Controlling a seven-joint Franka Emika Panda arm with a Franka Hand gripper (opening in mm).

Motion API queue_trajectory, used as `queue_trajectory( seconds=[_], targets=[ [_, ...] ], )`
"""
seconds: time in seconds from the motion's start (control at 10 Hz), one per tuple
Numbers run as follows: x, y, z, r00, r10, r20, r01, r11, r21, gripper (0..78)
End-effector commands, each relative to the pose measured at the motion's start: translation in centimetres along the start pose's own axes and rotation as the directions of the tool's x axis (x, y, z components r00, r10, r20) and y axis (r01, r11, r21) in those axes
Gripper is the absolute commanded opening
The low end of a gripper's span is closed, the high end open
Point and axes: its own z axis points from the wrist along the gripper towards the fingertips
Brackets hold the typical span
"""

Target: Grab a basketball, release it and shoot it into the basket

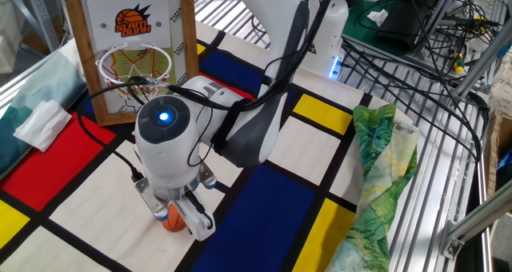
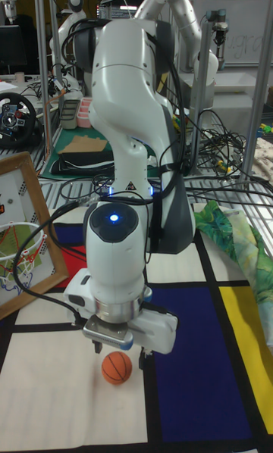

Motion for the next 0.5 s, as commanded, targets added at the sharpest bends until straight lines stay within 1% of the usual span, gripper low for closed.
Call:
queue_trajectory(
  seconds=[0.1,0.3,0.5],
  targets=[
    [-0.1,0.0,0.1,0.999,-0.008,0.032,0.008,1.0,-0.006,77.5],
    [-0.1,0.2,1.3,0.998,-0.007,0.056,0.007,1.0,-0.006,77.5],
    [-0.1,0.2,1.5,0.999,-0.002,0.052,0.003,1.0,-0.006,77.5]
  ],
)
